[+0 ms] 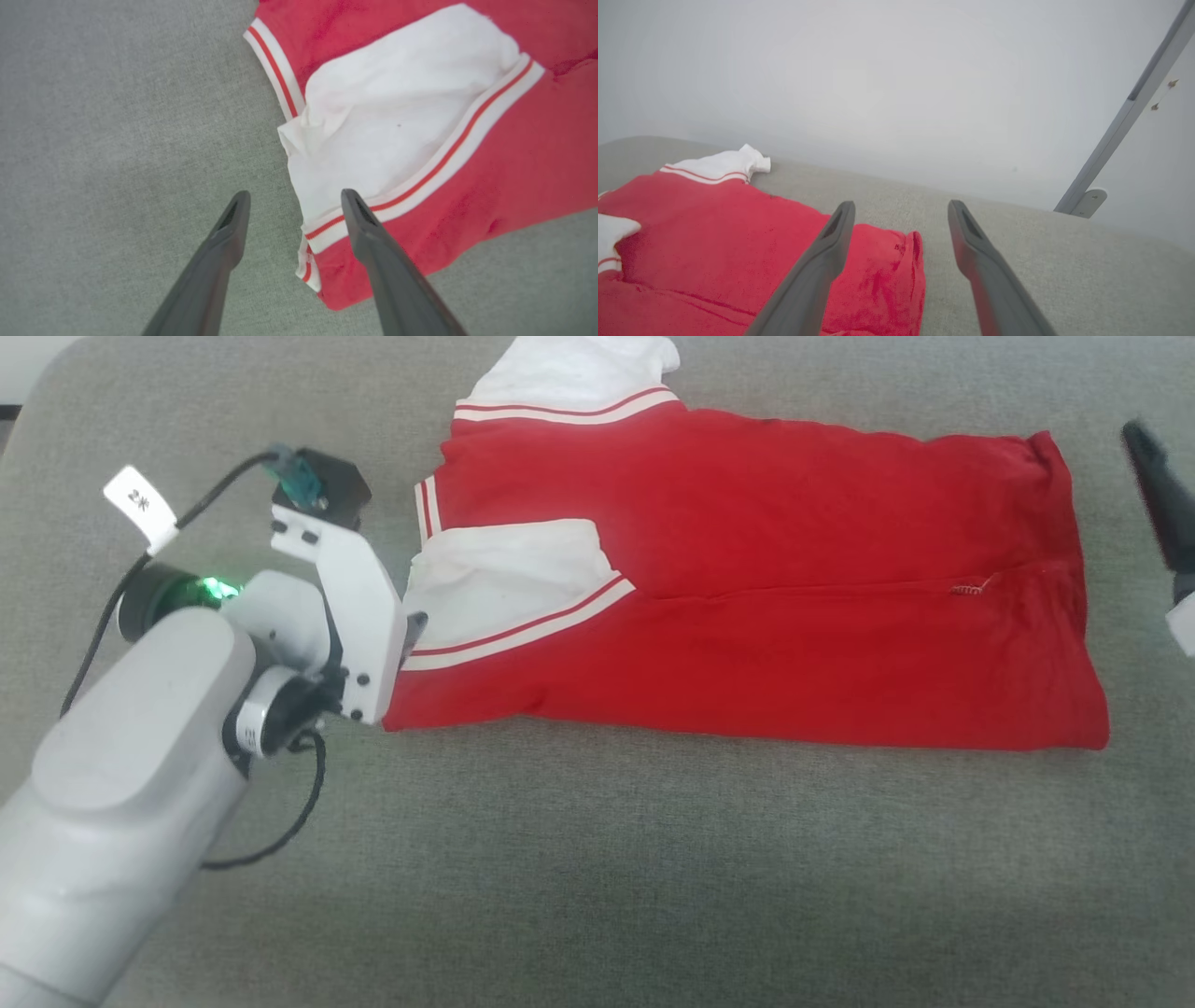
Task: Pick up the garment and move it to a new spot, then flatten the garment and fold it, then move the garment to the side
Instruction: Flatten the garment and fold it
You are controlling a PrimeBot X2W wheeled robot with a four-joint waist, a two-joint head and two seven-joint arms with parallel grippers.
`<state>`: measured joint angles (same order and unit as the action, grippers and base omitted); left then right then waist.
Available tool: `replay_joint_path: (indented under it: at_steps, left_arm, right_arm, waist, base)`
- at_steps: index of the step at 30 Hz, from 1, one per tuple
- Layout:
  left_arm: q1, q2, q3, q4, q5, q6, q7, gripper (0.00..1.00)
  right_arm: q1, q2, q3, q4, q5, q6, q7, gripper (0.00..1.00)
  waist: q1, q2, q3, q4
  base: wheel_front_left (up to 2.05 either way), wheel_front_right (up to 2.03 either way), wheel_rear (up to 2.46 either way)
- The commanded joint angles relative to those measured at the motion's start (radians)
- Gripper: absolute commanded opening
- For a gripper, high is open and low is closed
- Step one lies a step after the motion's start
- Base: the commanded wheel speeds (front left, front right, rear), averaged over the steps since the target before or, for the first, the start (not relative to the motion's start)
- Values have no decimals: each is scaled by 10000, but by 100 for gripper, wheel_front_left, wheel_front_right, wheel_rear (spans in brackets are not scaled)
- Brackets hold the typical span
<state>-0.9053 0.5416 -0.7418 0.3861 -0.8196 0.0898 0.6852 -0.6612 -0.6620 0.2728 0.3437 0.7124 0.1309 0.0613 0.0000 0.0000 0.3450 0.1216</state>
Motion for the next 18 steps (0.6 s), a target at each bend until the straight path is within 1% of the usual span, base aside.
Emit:
replay_joint_path:
  at_steps: [1, 2, 5, 7, 11, 14, 18]
  left_arm:
    - [352, 117, 35, -352, -175, 244, 104, 100]
    - [352, 117, 35, -352, -175, 244, 104, 100]
    - [794, 316, 92, -747, -300, 536, 275, 100]
    - [1061, 466, 129, -918, -404, 735, 389, 100]
    - [1503, 649, 238, -1078, -649, 1076, 565, 100]
    - [1681, 721, 338, -945, -772, 1243, 539, 100]
    - [1899, 551, 469, -351, -1016, 1479, 575, 100]
  right_arm:
    - [344, 340, -722, -249, -547, -5, -533, 100]
    - [344, 340, -722, -249, -547, -5, -533, 100]
    - [743, 871, -1764, -630, -1283, -5, -967, 100]
    - [1120, 1339, -2279, -1010, -1727, -2, -1004, 100]
    - [1710, 2014, -3147, -1829, -2443, -5, -676, 100]
    - [2075, 2501, -3490, -2454, -2725, -4, -400, 100]
    - [2473, 3044, -3865, -3057, -2986, -4, -75, 100]
  waist:
    - [0, 0, -26, -65]
    - [0, 0, -26, -65]
    - [0, 0, -26, -207]
    - [0, 0, -31, -334]
    - [0, 0, 54, -606]
    - [0, 0, 172, -826]
    - [0, 0, 297, -1058]
  base:
    - [0, 0, 0]
    - [0, 0, 0]
    - [0, 0, 0]
    - [0, 0, 0]
    - [0, 0, 0]
    - [0, 0, 0]
    - [0, 0, 0]
